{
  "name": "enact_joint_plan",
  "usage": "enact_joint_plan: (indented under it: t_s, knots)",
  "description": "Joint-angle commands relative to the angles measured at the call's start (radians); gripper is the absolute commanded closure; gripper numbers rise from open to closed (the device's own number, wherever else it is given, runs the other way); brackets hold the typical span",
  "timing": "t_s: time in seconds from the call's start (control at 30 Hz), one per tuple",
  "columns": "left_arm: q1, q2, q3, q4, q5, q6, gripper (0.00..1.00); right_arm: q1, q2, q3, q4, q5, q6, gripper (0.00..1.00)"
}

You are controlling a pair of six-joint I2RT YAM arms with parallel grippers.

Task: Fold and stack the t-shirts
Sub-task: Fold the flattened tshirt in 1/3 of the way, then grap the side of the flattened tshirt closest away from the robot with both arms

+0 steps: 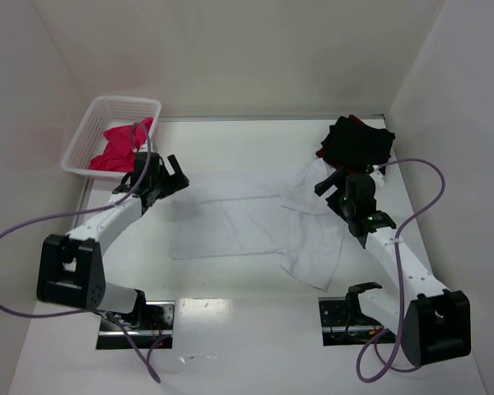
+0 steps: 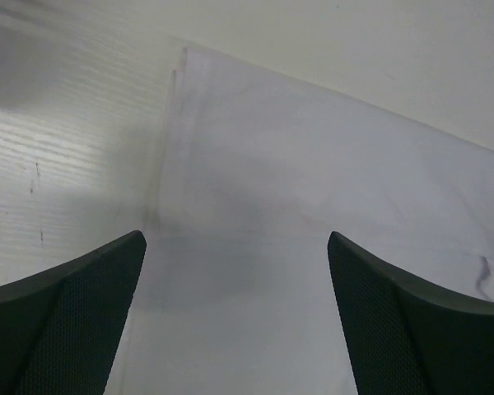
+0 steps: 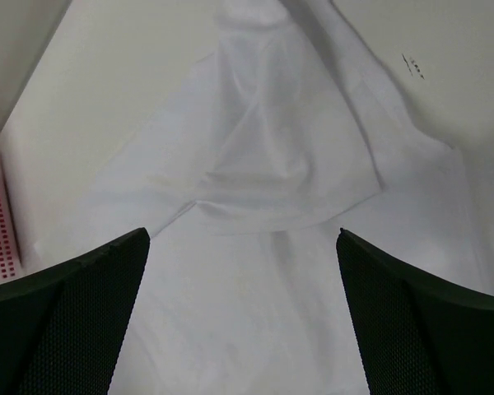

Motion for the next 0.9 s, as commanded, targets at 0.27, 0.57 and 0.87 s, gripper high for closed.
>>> enact_joint_plan:
  t_s: [0.27, 0.57, 0.87]
  knots:
    - [-0.062, -0.297, -0.204, -0.147, 0.088, -0.148, 0.01, -0.005, -0.101, -0.087, -0.11, -0.023, -0.002, 0.0]
    - [-0.092, -0.405, -0.344, -0.256, 0.007, -0.343, 0.01, -0.005, -0.058, -0.058, -0.094, -0.022, -0.002, 0.0]
    - [-0.092, -0.695, -0.447, -0.413, -0.103, -0.472, 0.01, -0.005, 0.015, -0.038, -0.083, -0.006, 0.011, 0.0]
